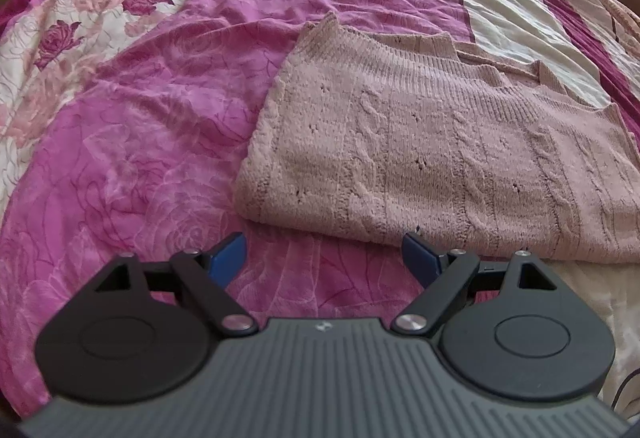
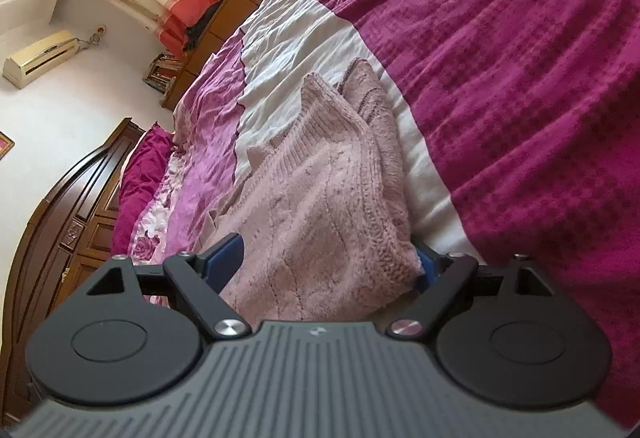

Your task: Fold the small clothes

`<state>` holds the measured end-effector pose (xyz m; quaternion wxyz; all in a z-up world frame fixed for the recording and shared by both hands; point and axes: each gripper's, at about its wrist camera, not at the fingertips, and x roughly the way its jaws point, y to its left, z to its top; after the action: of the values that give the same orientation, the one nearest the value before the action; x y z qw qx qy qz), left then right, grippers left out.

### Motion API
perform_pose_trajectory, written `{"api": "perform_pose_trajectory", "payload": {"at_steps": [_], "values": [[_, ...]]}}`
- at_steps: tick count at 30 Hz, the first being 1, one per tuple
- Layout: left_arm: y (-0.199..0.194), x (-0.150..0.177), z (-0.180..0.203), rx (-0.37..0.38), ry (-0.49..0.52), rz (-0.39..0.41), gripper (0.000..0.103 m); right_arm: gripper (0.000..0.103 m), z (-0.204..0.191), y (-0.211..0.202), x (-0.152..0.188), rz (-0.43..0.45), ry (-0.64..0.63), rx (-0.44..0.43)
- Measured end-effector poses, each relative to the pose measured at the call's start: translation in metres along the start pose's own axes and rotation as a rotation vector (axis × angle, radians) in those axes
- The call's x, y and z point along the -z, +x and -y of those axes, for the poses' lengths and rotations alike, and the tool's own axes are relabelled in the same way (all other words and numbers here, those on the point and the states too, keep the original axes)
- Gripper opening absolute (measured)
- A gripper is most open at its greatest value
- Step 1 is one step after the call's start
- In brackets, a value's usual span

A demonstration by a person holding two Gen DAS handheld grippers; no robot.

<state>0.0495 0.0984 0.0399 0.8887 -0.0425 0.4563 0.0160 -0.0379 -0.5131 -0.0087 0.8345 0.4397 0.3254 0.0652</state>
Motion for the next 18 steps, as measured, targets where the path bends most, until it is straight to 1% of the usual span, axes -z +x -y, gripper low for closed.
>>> {"api": "perform_pose_trajectory", "payload": {"at_steps": [13, 14, 15, 16, 17, 18], "values": [[0.001, 0.000, -0.001, 0.002, 0.002, -0.006, 0.086, 0.089, -0.011, 0.027, -0.006, 0.015, -0.010, -0.016], [0.001, 0.000, -0.001, 0.002, 0.003, -0.006, 0.086, 0.084, -0.012, 0.028, -0.006, 0.021, -0.014, -0.016], [0.001, 0.000, -0.001, 0.001, 0.003, -0.006, 0.086, 0.068, -0.012, 0.030, -0.006, 0.019, -0.016, -0.026], [0.001, 0.000, -0.001, 0.002, 0.003, -0.006, 0.086, 0.056, -0.011, 0.033, -0.005, 0.009, -0.010, -0.037], [0.001, 0.000, -0.001, 0.002, 0.002, -0.006, 0.086, 0.037, -0.009, 0.036, -0.004, -0.001, 0.006, -0.040], [0.000, 0.000, -0.002, 0.002, 0.001, -0.006, 0.086, 0.033, -0.007, 0.037, -0.001, 0.003, 0.018, -0.038]]}}
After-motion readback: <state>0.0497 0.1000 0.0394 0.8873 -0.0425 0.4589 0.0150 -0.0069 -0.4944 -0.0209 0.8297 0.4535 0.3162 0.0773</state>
